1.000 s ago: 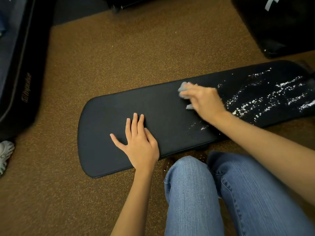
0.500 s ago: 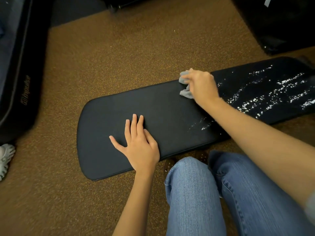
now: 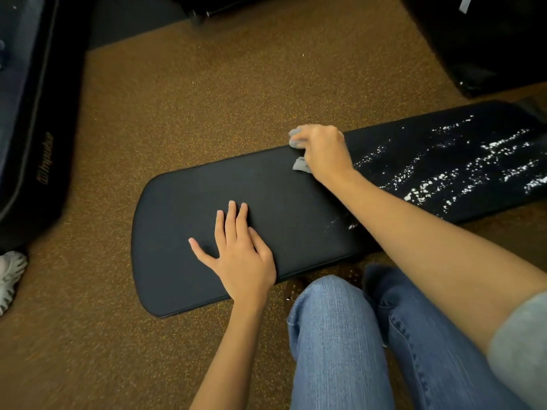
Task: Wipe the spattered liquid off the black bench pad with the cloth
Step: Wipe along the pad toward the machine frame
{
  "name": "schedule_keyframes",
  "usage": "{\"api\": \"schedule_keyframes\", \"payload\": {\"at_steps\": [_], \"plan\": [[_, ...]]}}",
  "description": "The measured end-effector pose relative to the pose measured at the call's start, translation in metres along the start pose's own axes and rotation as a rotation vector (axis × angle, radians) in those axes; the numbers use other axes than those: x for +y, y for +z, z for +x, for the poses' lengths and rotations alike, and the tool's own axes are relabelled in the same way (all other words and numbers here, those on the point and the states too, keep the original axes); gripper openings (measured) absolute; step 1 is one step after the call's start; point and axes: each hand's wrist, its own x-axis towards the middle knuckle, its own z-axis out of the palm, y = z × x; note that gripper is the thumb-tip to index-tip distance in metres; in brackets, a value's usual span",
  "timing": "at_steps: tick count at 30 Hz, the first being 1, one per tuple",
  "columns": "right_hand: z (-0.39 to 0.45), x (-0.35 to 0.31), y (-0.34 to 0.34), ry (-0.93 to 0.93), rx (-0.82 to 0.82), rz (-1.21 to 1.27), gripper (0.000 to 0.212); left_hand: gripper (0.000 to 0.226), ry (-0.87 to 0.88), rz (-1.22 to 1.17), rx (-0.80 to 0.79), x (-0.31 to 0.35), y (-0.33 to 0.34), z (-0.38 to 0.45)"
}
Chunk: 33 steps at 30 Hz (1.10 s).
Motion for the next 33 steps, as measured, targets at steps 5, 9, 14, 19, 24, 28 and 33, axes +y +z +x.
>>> {"api": "schedule_keyframes", "payload": {"at_steps": [5,9,14,19,24,28,33], "plan": [[-0.045,-0.058,0.047,-0.381,-0.167,-0.095,0.030,0.048,-0.002,0.005,-0.003,-0.001,0.000,-0.001],[-0.046,-0.044,0.035,-0.506,-0.177,0.018,0.032,0.048,0.005,0.007,-0.013,-0.003,-0.001,-0.002],[-0.006,0.007,-0.001,-0.138,-0.055,0.106,0.034,0.048,-0.004,0.003,-0.010,-0.001,0.000,-0.001],[-0.020,-0.041,0.030,-0.235,-0.098,-0.087,0.034,0.049,-0.012,0.003,-0.009,0.001,-0.001,-0.001],[-0.034,-0.052,0.041,-0.443,-0.242,-0.010,0.032,0.048,0.002,0.002,0.000,-0.001,0.000,-0.003],[-0.003,-0.021,0.021,-0.092,-0.037,0.099,0.027,0.048,-0.009,0.005,0.004,0.000,0.001,-0.001],[-0.034,-0.062,0.055,-0.362,-0.186,-0.047,0.026,0.051,0.001,0.048,-0.018,-0.001,0.001,-0.003]]}}
